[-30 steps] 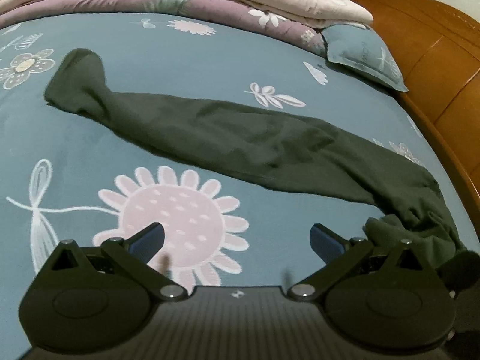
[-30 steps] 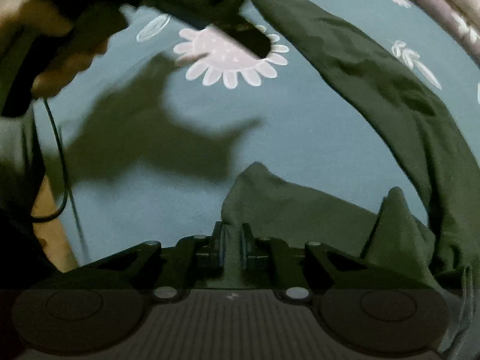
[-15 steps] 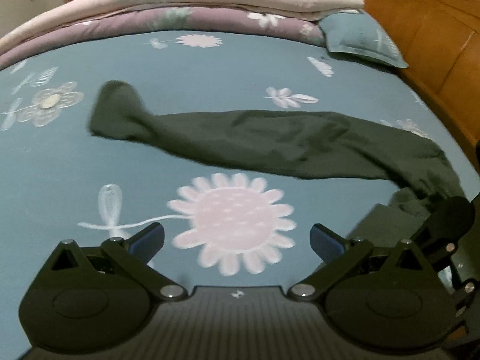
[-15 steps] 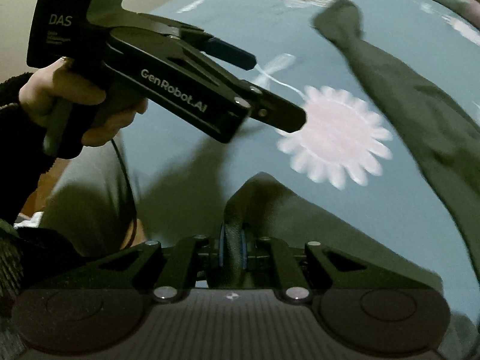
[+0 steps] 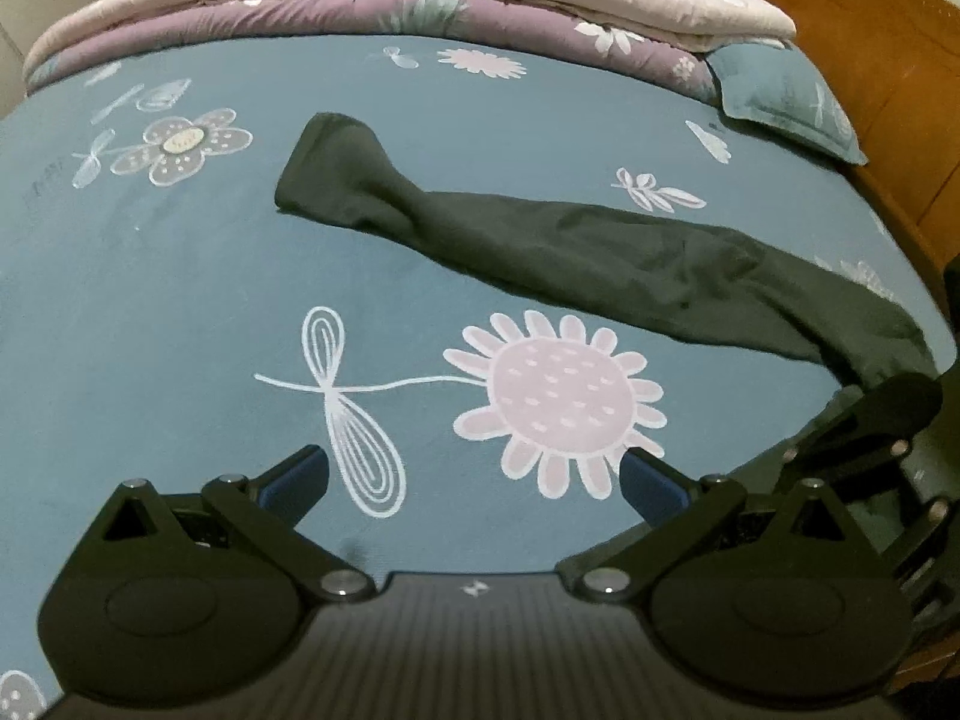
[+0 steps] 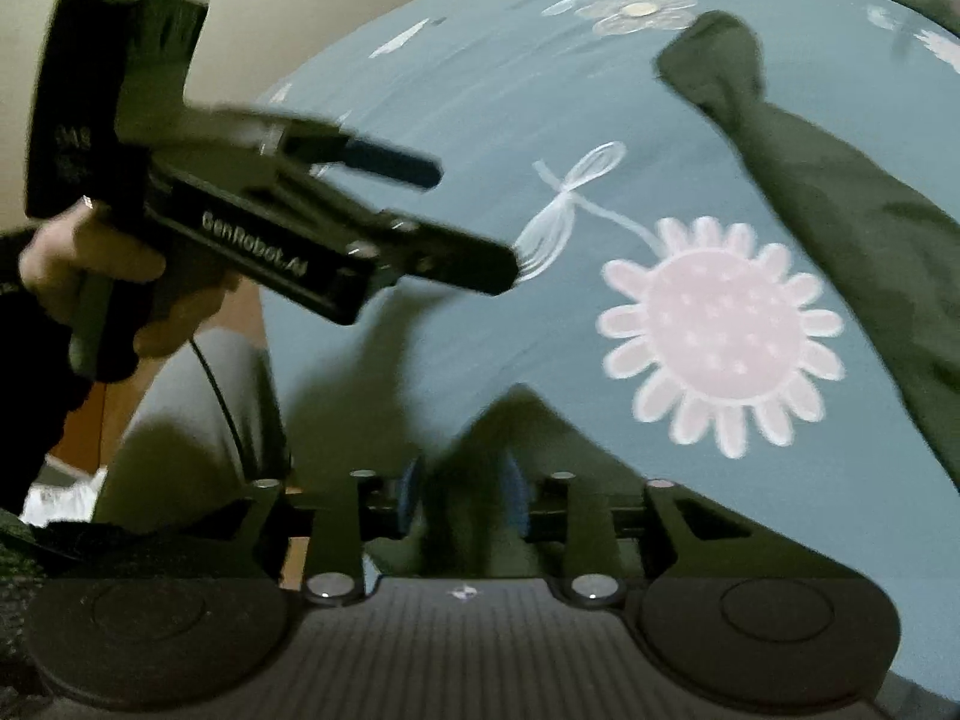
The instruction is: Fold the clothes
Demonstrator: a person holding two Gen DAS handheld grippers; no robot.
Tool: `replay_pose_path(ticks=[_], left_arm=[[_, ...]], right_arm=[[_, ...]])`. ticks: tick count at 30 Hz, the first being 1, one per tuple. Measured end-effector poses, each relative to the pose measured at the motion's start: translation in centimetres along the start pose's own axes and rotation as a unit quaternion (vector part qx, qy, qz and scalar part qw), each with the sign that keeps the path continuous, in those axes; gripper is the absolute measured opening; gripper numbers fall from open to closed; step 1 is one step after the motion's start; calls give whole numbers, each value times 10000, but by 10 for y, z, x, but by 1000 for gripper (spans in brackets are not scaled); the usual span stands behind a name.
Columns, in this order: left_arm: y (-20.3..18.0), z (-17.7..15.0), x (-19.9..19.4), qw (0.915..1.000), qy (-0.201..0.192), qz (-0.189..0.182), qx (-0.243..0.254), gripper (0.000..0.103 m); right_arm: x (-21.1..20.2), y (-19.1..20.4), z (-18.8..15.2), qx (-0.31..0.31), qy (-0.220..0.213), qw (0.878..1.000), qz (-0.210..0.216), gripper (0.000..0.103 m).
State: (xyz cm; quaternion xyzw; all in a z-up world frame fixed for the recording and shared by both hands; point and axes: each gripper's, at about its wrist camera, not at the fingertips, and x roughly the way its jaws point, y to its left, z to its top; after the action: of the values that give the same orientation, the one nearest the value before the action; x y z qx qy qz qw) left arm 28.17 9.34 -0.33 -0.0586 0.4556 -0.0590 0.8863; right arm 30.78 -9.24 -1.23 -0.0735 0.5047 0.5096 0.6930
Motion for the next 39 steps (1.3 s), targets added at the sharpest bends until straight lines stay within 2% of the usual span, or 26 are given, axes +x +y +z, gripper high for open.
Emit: replay_pose_path(ticks=[4, 10, 15, 18, 20, 22, 23, 24, 25, 30, 31, 36, 39], left_arm=[[11, 11, 15, 9995, -25, -271, -146, 102], [43, 48, 58, 9951, -190, -706, -666, 102], [83, 89, 103, 9888, -432, -747, -1217, 102], [118, 99, 130, 9743, -553, -1050, -1913, 102], [139, 97, 144, 9556, -718, -1408, -2485, 101], [160, 94, 159, 9320, -880, -1759, -3045, 101], [168, 94, 163, 9228, -946, -1878, -3227, 101], [171, 94, 166, 9188, -1003, -1929, -3296, 101], [172, 95, 168, 9185, -1060, -1927, -3286, 101], [165, 103, 177, 9302, -1283, -1695, -2991, 100], [164, 102, 178, 9304, -1323, -1671, -2982, 100], [172, 99, 174, 9292, -1437, -1729, -2934, 96], [183, 98, 174, 9191, -1499, -1667, -3241, 82]], right_arm=[[-20, -23, -4, 402, -216, 9986, -268, 54], [-16, -61, -17, 1119, -336, 9921, -468, 54], [-7, -76, -20, 1608, -611, 9844, -364, 55], [-6, -86, -20, 1849, -841, 9788, -270, 56], [-7, -94, -19, 1999, -960, 9748, -260, 56], [-9, -102, -18, 2136, -1063, 9708, -247, 56], [-9, -105, -18, 2181, -1102, 9694, -247, 56], [-7, -109, -18, 2220, -1113, 9683, -257, 56], [-6, -112, -17, 2259, -1123, 9673, -266, 56], [3, -122, -19, 2336, -1105, 9659, -178, 57], [3, -123, -18, 2338, -1119, 9657, -147, 57], [4, -131, -20, 2436, -1194, 9625, 11, 57], [3, -136, -25, 2584, -1290, 9573, 140, 57]])
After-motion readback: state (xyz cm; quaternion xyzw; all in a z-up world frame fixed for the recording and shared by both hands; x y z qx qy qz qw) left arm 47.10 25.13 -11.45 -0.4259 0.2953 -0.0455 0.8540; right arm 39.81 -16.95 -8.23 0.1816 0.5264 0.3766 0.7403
